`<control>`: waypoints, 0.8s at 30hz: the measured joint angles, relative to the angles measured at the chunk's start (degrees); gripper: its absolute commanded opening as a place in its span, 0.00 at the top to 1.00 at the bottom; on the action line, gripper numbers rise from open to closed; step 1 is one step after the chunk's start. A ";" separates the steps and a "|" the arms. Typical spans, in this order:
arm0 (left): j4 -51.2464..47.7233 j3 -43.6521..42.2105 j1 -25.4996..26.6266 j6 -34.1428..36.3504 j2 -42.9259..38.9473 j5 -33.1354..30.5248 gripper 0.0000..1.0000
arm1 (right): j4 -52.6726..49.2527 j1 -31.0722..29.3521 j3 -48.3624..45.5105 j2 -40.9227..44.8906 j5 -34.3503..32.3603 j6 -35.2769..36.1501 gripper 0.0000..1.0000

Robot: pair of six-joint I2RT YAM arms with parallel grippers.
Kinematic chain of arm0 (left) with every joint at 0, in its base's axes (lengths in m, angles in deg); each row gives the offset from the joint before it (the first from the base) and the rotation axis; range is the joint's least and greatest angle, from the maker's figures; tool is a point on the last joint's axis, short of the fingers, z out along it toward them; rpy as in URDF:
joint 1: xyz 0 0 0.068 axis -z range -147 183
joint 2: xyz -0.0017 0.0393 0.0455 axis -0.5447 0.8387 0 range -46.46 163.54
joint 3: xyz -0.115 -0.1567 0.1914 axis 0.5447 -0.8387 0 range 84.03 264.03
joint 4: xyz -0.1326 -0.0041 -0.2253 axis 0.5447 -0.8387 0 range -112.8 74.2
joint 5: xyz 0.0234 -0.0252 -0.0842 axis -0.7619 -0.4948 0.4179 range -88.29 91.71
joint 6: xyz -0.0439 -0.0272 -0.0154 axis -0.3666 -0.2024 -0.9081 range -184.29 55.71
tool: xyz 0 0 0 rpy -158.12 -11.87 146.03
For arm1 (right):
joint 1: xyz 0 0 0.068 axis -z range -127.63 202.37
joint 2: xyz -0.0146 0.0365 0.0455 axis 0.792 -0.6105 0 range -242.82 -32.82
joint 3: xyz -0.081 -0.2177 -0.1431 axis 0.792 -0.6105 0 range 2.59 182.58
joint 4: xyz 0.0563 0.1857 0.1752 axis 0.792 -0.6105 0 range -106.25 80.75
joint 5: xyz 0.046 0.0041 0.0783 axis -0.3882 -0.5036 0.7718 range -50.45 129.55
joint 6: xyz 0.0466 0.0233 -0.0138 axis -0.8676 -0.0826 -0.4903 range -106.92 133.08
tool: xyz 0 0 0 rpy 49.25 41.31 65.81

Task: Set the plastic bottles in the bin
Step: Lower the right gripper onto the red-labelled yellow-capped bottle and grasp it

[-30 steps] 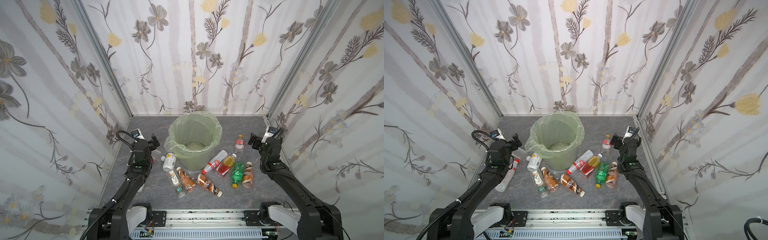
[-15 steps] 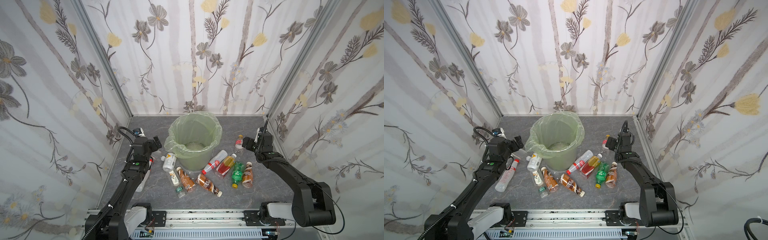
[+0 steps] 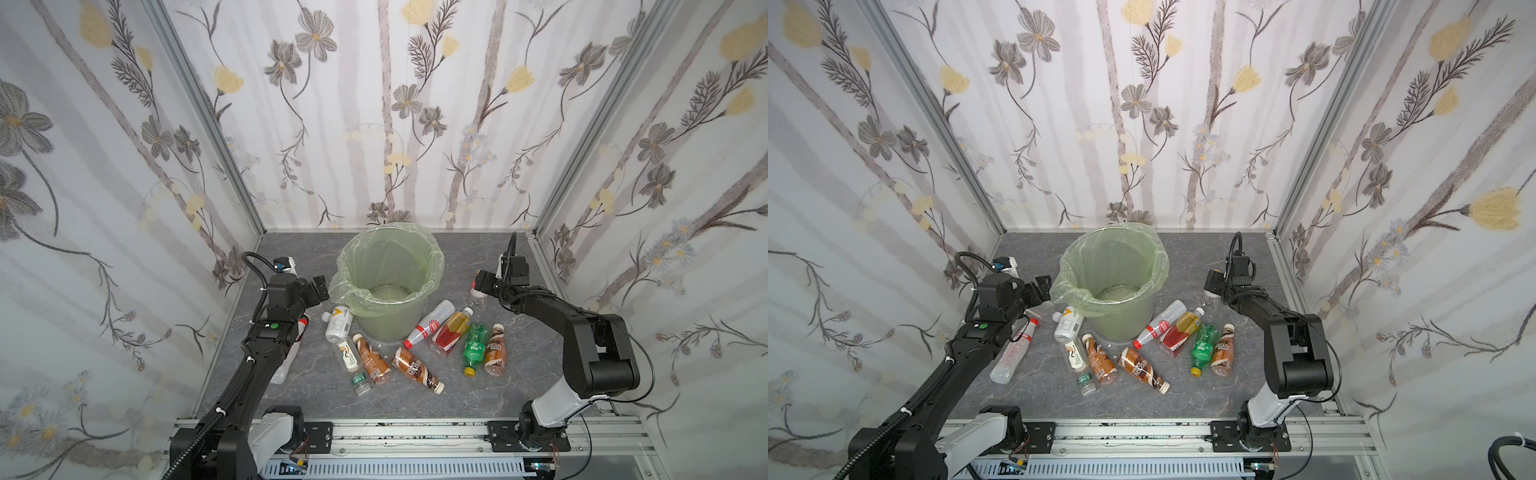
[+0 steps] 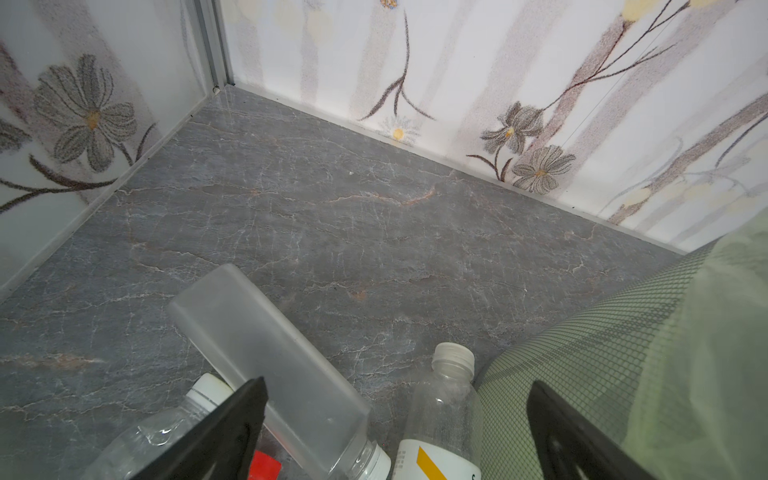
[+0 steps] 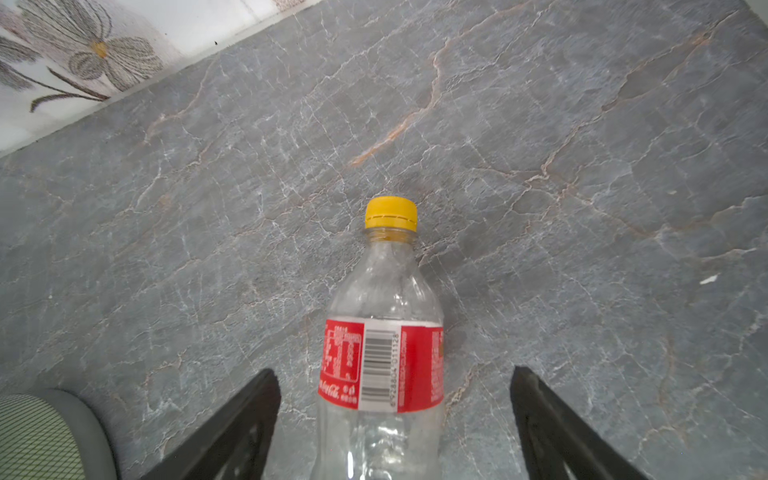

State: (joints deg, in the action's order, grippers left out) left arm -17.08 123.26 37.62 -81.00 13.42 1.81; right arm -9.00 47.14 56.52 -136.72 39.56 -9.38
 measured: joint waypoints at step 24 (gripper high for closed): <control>-0.22 -0.02 0.00 -0.17 -1.68 0.48 0.00 | -8.31 -0.70 8.55 -8.31 2.43 -0.98 0.33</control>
State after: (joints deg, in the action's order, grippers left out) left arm -17.29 123.24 37.62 -81.18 11.73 2.29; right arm -17.31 46.44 65.06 -145.02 41.99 -10.36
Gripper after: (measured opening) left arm 0.997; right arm 0.695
